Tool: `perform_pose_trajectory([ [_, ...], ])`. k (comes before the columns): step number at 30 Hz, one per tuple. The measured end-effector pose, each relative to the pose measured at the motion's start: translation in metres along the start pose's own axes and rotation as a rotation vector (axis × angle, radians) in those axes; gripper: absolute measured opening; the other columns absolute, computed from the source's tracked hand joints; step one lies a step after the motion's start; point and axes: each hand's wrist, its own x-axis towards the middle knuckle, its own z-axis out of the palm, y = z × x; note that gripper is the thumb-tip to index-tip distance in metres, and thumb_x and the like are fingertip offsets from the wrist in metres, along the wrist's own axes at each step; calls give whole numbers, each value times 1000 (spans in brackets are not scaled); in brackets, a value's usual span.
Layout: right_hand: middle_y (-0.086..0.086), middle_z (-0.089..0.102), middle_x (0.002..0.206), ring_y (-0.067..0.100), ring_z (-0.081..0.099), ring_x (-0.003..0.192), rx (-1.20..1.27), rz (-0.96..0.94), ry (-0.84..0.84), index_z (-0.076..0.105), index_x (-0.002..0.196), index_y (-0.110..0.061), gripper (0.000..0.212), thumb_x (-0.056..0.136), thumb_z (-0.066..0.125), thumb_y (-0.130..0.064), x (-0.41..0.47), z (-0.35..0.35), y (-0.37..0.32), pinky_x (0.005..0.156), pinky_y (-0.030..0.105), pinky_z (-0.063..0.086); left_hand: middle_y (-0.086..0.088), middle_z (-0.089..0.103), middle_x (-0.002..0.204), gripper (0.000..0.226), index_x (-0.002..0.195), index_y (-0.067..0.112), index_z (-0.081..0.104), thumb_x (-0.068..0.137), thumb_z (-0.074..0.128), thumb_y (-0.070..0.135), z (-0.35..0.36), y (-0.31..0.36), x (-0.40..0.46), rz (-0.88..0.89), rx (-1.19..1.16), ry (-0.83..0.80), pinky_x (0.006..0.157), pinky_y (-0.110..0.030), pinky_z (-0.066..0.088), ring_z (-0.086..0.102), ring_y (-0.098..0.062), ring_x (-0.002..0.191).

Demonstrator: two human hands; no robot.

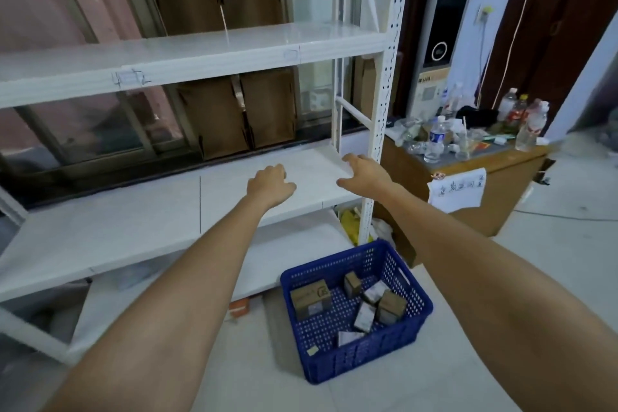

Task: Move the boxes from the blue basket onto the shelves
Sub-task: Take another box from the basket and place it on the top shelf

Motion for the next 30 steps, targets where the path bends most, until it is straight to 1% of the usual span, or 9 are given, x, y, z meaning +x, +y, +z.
perform_pose_trajectory([
  [7, 13, 52, 132, 32, 52, 119, -47, 10, -67, 38, 142, -17, 66, 85, 62, -39, 69, 30, 67, 98, 46, 48, -10, 57, 121, 38, 121, 9, 52, 88, 50, 28, 56, 14, 84, -36, -40, -15, 84, -34, 39, 53, -31, 109],
  [11, 13, 50, 136, 31, 49, 122, -85, 7, -154, 38, 142, -18, 66, 85, 63, -38, 121, 58, 99, 98, 46, 47, -10, 56, 124, 40, 124, 9, 51, 89, 49, 27, 97, 10, 131, -81, -56, -93, 91, -37, 43, 53, -30, 111],
  [14, 12, 50, 136, 31, 50, 120, -84, -1, -197, 40, 141, -18, 64, 85, 62, -37, 150, 83, 125, 97, 47, 49, -9, 54, 126, 41, 126, 10, 50, 89, 49, 28, 130, 2, 158, -125, -38, -150, 96, -38, 42, 52, -30, 114],
  [16, 12, 52, 133, 32, 52, 118, -91, -11, -253, 41, 141, -18, 62, 85, 61, -37, 163, 102, 144, 96, 47, 48, -10, 54, 127, 42, 127, 10, 50, 90, 49, 29, 155, -5, 169, -160, -33, -195, 97, -39, 42, 51, -29, 114],
  [19, 9, 52, 133, 31, 52, 118, -120, 13, -340, 41, 139, -21, 61, 85, 59, -42, 177, 130, 177, 98, 50, 45, -9, 55, 123, 41, 125, 10, 50, 89, 49, 30, 193, -9, 178, -204, -32, -273, 95, -39, 43, 53, -28, 111],
  [23, 14, 51, 135, 35, 45, 127, -131, 9, -409, 39, 143, -20, 66, 85, 61, -41, 191, 162, 222, 102, 48, 42, -9, 54, 129, 45, 129, 10, 49, 89, 49, 31, 241, -2, 188, -266, -39, -344, 98, -40, 41, 51, -28, 117],
  [25, 15, 50, 137, 35, 41, 130, -129, 1, -445, 39, 143, -19, 67, 85, 63, -41, 197, 173, 245, 103, 47, 42, -9, 54, 129, 44, 129, 11, 49, 89, 49, 30, 261, 5, 190, -302, -42, -360, 98, -40, 42, 52, -29, 116],
  [28, 14, 51, 135, 34, 48, 123, -107, -18, -500, 39, 143, -18, 66, 85, 62, -40, 204, 185, 284, 99, 47, 46, -10, 56, 124, 41, 125, 10, 50, 89, 49, 30, 295, 19, 192, -330, -39, -386, 95, -41, 44, 53, -29, 112],
  [30, 13, 52, 131, 33, 50, 120, -113, -13, -530, 41, 141, -18, 63, 86, 62, -41, 208, 195, 312, 98, 46, 46, -11, 57, 118, 36, 119, 9, 52, 90, 49, 30, 322, 29, 196, -329, -43, -398, 92, -42, 45, 54, -29, 106],
])
